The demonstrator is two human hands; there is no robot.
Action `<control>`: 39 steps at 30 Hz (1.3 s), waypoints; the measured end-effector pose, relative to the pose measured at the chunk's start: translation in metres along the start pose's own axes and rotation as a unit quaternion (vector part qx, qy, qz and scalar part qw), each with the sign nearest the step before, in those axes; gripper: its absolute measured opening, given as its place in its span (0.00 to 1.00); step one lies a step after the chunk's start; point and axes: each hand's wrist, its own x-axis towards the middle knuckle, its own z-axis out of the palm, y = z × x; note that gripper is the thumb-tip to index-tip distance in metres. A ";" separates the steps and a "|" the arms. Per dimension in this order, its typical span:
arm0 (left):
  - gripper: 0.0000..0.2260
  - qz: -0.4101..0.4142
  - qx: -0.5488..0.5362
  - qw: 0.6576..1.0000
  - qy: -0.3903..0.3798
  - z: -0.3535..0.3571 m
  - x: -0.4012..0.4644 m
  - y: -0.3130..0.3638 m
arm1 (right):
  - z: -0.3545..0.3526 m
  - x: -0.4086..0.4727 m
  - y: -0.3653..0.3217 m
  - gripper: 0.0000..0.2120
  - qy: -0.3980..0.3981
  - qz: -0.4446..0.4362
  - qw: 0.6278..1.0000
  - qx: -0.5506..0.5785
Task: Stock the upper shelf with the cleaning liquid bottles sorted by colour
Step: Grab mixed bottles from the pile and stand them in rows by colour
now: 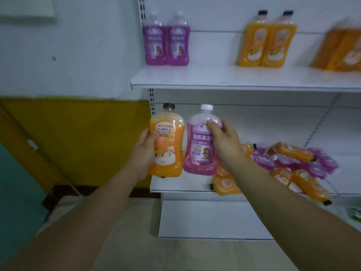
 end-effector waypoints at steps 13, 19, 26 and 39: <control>0.16 0.167 0.029 0.985 -0.021 -0.015 -0.024 0.127 | 0.030 -0.030 -0.140 0.09 0.034 -0.125 0.990 0.052; 0.17 0.213 0.045 0.976 -0.001 -0.001 0.004 0.154 | 0.016 0.017 -0.168 0.09 0.061 -0.178 0.982 0.029; 0.19 0.251 0.068 0.964 0.055 0.026 0.071 0.174 | 0.004 0.102 -0.175 0.19 0.033 -0.187 0.982 0.004; 0.27 0.208 0.172 0.959 0.087 0.058 0.155 0.150 | 0.009 0.228 -0.130 0.46 -0.088 -0.244 0.937 -0.233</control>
